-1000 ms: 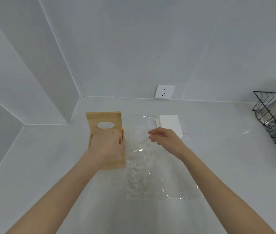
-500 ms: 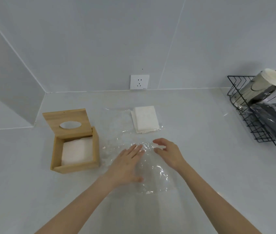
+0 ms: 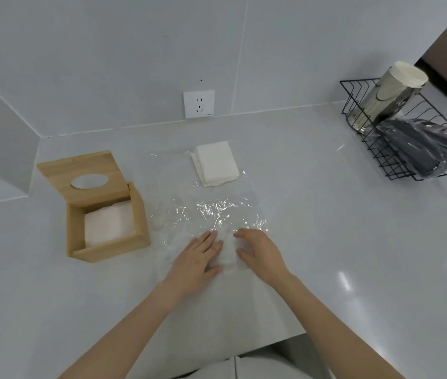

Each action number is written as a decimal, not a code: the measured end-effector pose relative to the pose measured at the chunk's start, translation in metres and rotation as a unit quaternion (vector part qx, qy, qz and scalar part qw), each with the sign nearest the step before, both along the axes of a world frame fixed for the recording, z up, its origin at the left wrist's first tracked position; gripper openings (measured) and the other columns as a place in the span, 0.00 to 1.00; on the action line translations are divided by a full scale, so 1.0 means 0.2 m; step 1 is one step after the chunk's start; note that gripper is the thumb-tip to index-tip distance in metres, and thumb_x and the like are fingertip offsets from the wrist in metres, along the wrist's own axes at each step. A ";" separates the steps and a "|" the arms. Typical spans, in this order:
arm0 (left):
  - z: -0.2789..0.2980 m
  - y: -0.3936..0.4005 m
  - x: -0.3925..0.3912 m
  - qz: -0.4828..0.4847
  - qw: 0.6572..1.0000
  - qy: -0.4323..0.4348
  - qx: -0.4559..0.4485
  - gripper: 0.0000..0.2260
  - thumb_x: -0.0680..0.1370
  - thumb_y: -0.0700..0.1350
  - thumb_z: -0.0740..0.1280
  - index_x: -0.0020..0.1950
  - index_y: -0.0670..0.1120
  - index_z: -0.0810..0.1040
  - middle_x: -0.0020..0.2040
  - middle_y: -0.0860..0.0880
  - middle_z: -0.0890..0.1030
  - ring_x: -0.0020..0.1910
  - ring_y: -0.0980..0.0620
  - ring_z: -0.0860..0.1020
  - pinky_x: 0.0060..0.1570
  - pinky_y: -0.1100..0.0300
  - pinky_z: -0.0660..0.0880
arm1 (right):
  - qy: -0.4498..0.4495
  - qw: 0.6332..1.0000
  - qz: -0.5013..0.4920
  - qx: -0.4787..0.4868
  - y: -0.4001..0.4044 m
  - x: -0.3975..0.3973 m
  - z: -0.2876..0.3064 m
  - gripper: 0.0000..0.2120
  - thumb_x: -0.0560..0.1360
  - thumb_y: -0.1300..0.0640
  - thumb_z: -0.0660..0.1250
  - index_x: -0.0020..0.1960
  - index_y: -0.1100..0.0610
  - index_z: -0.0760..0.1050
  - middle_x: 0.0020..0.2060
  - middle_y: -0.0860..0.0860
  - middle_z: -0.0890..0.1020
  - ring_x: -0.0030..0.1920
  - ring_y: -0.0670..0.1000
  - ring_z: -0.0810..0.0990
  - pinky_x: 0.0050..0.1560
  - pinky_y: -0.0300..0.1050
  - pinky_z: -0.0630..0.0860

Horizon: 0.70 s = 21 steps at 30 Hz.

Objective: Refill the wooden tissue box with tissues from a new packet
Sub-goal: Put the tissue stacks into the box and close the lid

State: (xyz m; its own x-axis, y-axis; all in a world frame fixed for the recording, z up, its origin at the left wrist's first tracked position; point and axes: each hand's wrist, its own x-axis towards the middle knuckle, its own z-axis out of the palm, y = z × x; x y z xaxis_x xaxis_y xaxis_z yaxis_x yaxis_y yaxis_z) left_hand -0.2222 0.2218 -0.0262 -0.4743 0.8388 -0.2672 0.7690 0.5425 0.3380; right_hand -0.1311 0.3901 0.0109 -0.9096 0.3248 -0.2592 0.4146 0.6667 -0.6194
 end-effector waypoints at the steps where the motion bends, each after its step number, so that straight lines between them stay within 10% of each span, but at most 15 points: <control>1: 0.01 0.00 0.00 0.008 1.000 -0.002 0.000 0.27 0.79 0.61 0.43 0.63 0.48 0.72 0.63 0.44 0.78 0.61 0.45 0.77 0.53 0.47 0.76 | -0.012 1.000 0.008 0.006 -0.01 0.02 -0.01 0.19 0.75 0.58 0.65 0.66 0.53 0.71 0.68 0.48 0.71 0.70 0.48 0.65 0.66 0.37 0.61; 9: 0.03 0.03 -0.02 -0.015 1.000 -0.009 0.017 0.22 0.70 0.45 0.52 0.62 0.45 0.70 0.63 0.41 0.78 0.62 0.42 0.76 0.52 0.48 0.79 | -0.042 0.995 0.073 0.044 -0.05 0.08 -0.02 0.23 0.77 0.57 0.63 0.70 0.56 0.65 0.75 0.50 0.60 0.75 0.47 0.55 0.71 0.36 0.51; 15: 0.08 0.04 -0.02 -0.031 0.999 -0.023 -0.001 0.24 0.79 0.35 0.52 0.75 0.45 0.55 0.78 0.46 0.49 0.77 0.50 0.48 0.73 0.58 0.50 | 0.025 0.999 0.004 0.040 -0.10 0.06 0.02 0.15 0.75 0.62 0.61 0.61 0.55 0.75 0.64 0.49 0.76 0.64 0.47 0.71 0.61 0.37 0.66; 18: 0.11 0.05 -0.03 -0.004 0.998 -0.059 0.021 0.21 0.78 0.45 0.47 0.69 0.43 0.67 0.75 0.46 0.61 0.74 0.52 0.56 0.70 0.55 0.61 | 0.027 1.000 -0.007 0.010 -0.14 0.05 0.04 0.11 0.75 0.63 0.61 0.53 0.55 0.80 0.51 0.51 0.83 0.45 0.48 0.77 0.50 0.40 0.72; 21: 0.13 0.07 -0.05 0.035 0.994 -0.082 0.071 0.31 0.72 0.57 0.40 0.55 0.41 0.76 0.61 0.45 0.76 0.64 0.50 0.69 0.57 0.51 0.72 | 0.005 1.000 0.023 0.001 -0.18 0.06 0.04 0.13 0.77 0.62 0.59 0.57 0.56 0.79 0.54 0.51 0.82 0.50 0.51 0.79 0.55 0.40 0.72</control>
